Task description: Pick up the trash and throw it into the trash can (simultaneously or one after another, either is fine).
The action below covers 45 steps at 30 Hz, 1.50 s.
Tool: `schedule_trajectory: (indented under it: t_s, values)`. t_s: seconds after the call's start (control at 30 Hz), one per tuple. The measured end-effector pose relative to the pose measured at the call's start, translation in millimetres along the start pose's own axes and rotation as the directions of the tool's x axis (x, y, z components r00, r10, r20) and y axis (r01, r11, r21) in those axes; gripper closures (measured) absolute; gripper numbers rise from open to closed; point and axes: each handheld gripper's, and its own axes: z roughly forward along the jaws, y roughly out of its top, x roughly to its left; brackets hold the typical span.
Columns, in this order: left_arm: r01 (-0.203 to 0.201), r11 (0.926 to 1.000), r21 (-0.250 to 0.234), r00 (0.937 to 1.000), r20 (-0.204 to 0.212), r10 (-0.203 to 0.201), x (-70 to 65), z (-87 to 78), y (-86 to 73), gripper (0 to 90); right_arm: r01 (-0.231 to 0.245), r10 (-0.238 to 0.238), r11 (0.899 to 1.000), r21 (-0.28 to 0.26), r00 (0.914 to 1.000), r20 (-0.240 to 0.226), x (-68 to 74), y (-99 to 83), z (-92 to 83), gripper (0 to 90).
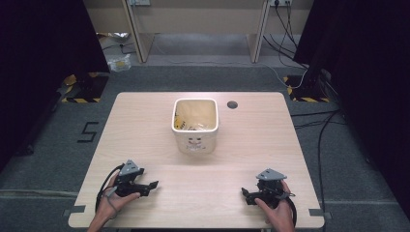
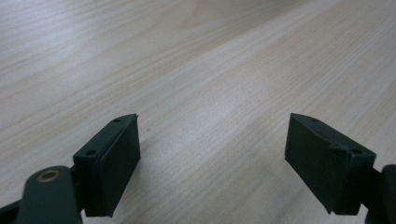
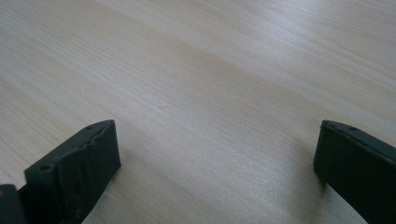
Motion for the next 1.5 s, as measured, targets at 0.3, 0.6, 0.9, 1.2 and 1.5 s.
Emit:
schedule_trajectory:
  t_s: [0.3, 0.6, 0.9, 1.2, 1.5]
  values:
    - [-0.011, 0.9999, 0.006, 0.9998, -0.016, 0.011, -3.0, -2.8, -6.5, 17.5, 0.000, 0.000, 1.000, 0.000, 1.0000, 0.000, 0.0, 0.0, 0.0, 0.8]
    - [-0.059, 0.9982, 0.007, 0.9964, -0.061, 0.059, -11.7, -3.7, -12.2, 16.0, 0.000, 0.000, 1.000, -0.003, 1.0000, 0.002, 0.6, -0.1, 0.0, 0.8]
    - [-0.043, 0.9990, 0.008, 0.9957, -0.082, 0.043, -17.7, -6.2, -15.3, 15.5, 0.000, 0.000, 1.000, 0.002, 1.0000, -0.001, 0.7, -0.2, -0.3, 0.8]
    - [-0.035, 0.9994, 0.005, 0.9952, -0.091, 0.036, -18.7, -6.4, -15.8, 15.5, 0.000, 0.000, 1.000, 0.002, 1.0000, -0.001, 0.9, -0.2, -0.3, 0.8]
    - [-0.035, 0.9994, 0.006, 0.9952, -0.091, 0.036, -18.7, -6.4, -15.8, 15.5, 0.000, 0.000, 1.000, 0.002, 1.0000, -0.001, 0.8, -0.2, -0.3, 0.8]
